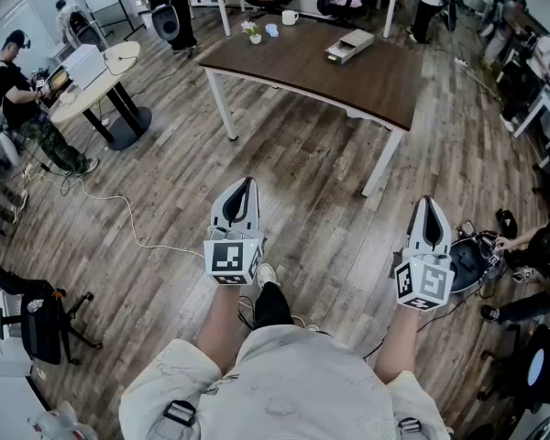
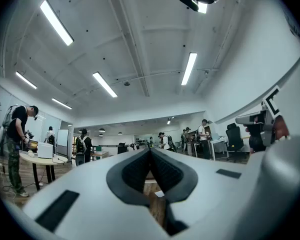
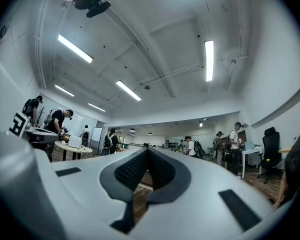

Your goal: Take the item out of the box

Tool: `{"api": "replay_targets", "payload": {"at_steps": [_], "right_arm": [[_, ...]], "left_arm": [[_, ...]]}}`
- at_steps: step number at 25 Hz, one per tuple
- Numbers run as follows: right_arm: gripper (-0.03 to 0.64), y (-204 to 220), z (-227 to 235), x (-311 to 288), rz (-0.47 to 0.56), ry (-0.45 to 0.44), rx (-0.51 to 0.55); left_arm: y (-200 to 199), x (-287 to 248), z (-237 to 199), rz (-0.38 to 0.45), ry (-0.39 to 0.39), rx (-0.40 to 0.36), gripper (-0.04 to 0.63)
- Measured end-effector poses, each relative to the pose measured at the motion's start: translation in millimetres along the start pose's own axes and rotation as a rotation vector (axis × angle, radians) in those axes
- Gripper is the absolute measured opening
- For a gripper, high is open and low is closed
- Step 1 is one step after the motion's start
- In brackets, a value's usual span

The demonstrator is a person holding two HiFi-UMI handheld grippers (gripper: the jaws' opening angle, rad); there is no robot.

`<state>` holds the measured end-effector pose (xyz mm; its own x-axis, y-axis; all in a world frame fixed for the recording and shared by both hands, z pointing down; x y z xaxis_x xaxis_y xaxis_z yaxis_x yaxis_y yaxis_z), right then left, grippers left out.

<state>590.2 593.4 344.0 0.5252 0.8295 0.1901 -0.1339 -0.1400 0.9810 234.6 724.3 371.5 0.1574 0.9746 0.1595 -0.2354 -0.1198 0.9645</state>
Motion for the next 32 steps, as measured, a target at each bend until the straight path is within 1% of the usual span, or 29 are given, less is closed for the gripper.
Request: {"api": "replay_targets", "payload": {"at_steps": [9,12,16,19,21,25,26,32], "right_arm": [[0.0,4,-2,-7,-0.003,-0.015,0.003],[0.002,6,-6,-6,0.022,-0.023,-0.006],[0.002,7,-9,-6,0.017,-0.041,0.013],[0.002,8,-8,-6,0.017,-0.032,0.005],[0.031,10,-6,-5,0.02,-0.03,-0.009],[0.161,19,-2,-12,0.006,-0.027,-0.02],[0.183,22,-2,-16,-0.003,-0.024,-0.021],[0.253,42,-6,-45,-0.045,-0.022,-0.03]], "left_arm": [[2,-3,-1,0.001,-0.006,-0.011,0.002],[3,-1,-2,0.003,-0.006,-0.005,0.002],[1,-2,2,-0.002,0.002,-0.004,0.002],[2,-3,6,-0.009,0.008,-0.002,0.002],[3,-3,8,-0.014,0.012,-0.001,0.002],[8,-8,9,-0.024,0.017,-0.005,0.002],[10,-10,9,-0.028,0.016,-0.006,0.002],[26,-26,-2,-0.069,0.002,0.0,0.002]]}}
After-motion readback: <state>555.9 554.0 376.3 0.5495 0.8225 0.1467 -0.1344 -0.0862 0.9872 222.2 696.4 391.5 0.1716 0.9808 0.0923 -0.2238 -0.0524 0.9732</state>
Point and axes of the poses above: the fingertips, and each gripper's own axes: x backward along the fingers, z to its right, y out of its underside, the point moved 10 cm from there along x, backward along the fingers, and after that the axes turned 7 degrees about -x, right-handed, at the moved point
